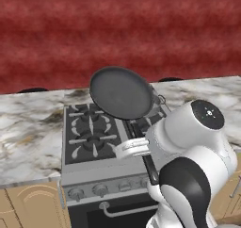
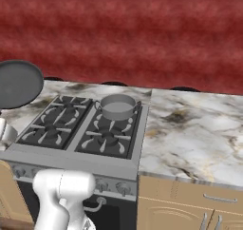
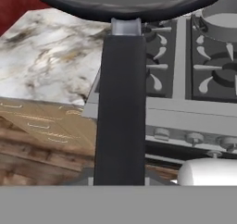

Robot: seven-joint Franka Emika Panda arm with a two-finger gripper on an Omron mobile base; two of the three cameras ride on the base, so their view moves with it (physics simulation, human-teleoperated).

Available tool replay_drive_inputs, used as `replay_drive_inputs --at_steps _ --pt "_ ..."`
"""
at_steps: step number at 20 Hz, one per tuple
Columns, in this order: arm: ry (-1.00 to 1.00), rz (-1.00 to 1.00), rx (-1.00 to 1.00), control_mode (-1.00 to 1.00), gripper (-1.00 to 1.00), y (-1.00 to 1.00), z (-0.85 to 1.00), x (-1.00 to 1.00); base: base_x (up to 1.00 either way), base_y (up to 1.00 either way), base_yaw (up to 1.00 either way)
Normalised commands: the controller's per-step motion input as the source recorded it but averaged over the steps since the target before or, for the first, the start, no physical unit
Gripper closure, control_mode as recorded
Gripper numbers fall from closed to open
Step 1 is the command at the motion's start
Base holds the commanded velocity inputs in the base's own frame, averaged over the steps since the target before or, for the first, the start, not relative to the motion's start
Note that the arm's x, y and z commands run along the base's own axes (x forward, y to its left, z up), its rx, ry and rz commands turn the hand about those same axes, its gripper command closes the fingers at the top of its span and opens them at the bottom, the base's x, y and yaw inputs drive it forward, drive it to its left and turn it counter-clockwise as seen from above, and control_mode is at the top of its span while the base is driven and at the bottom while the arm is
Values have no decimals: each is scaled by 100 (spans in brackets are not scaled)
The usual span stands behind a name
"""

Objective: Move the pot and pan from the stove into the sink.

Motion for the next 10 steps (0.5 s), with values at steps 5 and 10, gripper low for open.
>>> replay_drive_inputs --at_steps 5,10 --pt "0 0 0 100 100 0 0 0 -54 0 0" --pt "0 0 0 100 100 0 0 0 -26 0 0"
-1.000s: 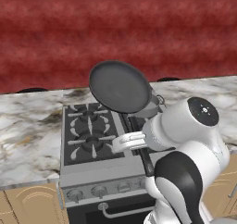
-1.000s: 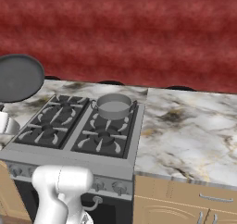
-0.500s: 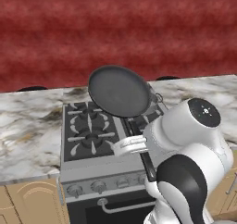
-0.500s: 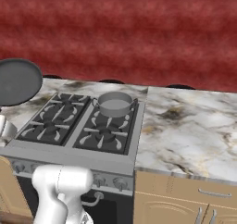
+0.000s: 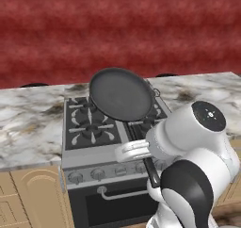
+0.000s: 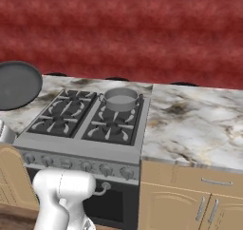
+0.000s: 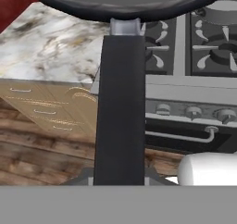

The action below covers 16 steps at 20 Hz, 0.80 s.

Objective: Move the pot and pan from the stove into the sink.

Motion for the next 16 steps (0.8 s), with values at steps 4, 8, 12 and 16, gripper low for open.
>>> replay_drive_inputs --at_steps 4,8,12,16 --pt "0 0 0 100 100 0 0 0 0 0 0" --pt "0 0 0 100 100 0 0 0 -1 -2 -4" --pt "0 0 0 100 100 0 0 0 -14 -27 -24" --pt "0 0 0 100 100 0 0 0 -4 -29 -36"
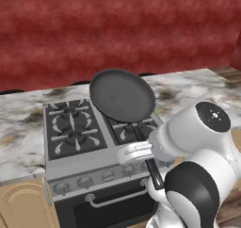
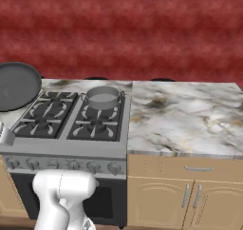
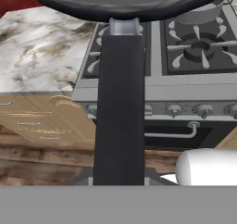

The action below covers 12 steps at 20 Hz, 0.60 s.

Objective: Move the pot and pan from the stove into the sink.

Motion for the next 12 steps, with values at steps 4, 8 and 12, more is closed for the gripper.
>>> replay_drive_inputs --at_steps 4,8,12 --pt "0 0 0 100 100 0 0 0 0 -21 -38" --pt "0 0 0 100 100 0 0 0 0 -19 -39" --pt "0 0 0 100 100 0 0 0 2 -17 -42"
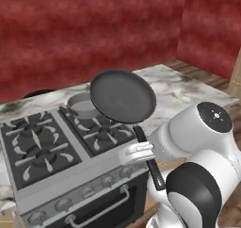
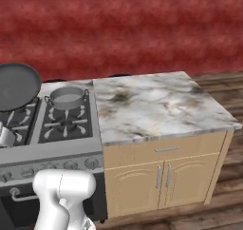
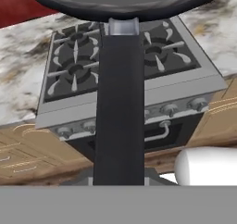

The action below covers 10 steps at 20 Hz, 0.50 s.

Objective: Move the pot and pan from the stove into the sink.

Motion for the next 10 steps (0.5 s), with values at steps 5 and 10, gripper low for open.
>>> replay_drive_inputs --at_steps 5,10 --pt "0 0 0 100 100 0 0 0 4 -18 -40" --pt "0 0 0 100 100 0 0 0 4 -16 -40"
